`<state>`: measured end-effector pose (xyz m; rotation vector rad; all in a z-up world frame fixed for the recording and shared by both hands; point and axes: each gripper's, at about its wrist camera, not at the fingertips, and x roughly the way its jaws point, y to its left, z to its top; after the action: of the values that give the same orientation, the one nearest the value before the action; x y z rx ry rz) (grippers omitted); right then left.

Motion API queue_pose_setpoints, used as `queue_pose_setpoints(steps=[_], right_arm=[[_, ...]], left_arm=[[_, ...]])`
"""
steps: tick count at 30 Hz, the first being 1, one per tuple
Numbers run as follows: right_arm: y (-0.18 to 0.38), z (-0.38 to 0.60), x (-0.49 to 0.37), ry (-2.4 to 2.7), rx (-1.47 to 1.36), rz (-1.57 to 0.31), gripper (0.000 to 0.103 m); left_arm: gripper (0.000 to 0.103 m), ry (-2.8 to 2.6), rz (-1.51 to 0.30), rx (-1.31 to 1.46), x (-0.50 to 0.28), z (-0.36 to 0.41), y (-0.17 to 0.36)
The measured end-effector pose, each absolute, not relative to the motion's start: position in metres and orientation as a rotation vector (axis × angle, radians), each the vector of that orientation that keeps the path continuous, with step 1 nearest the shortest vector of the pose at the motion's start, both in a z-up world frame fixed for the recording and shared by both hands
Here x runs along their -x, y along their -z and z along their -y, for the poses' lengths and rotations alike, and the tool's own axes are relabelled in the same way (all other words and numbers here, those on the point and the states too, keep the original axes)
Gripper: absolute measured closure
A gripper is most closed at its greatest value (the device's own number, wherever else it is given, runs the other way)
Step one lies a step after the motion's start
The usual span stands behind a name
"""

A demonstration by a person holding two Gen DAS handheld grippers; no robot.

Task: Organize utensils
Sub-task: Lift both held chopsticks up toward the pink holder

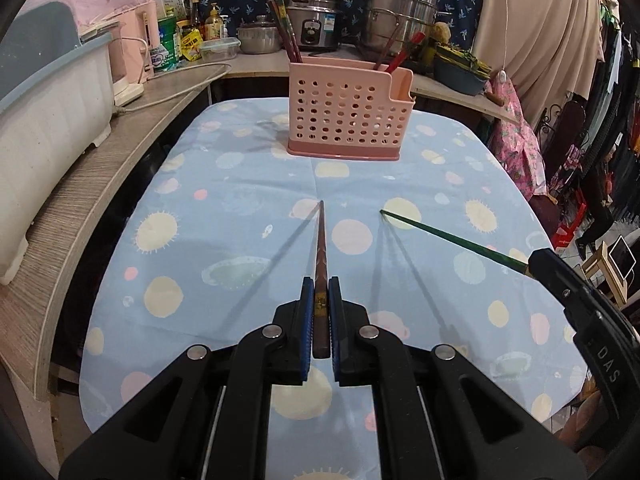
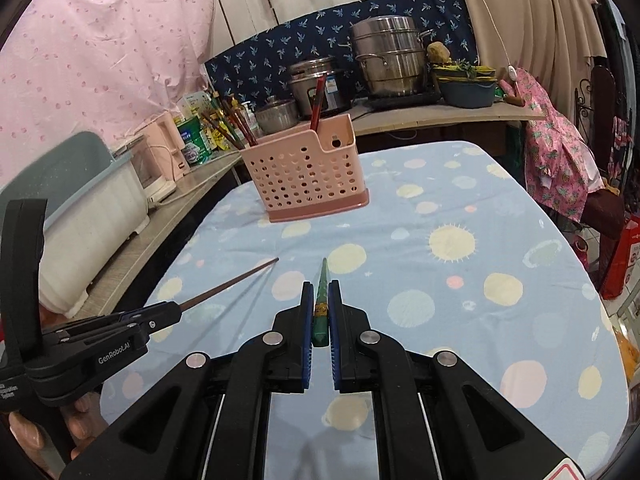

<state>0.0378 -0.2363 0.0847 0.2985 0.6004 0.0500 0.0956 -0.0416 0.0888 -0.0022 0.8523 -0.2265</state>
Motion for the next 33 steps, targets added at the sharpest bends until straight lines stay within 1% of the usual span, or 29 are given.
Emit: queue_pose_setpoints(steps=[11, 20, 33], right_arm=[[-0.128, 0.239, -0.056, -0.068, -0.317, -0.497, 0.096], [-0.150, 0.244, -0.082, -0.081, -0.359, -0.469, 0.096], [-0.152, 0.232, -0.109, -0.084, -0.337, -0.478, 0.096]], left_arm=[[0.096, 0.209, -0.779, 0.058, -0.115, 0.020, -0.128], [0.096, 0.216, -0.738, 0.090, -0.140, 0.010, -0.158], [0.096, 0.213, -0.733, 0.109, -0.159, 0.006, -0.162]])
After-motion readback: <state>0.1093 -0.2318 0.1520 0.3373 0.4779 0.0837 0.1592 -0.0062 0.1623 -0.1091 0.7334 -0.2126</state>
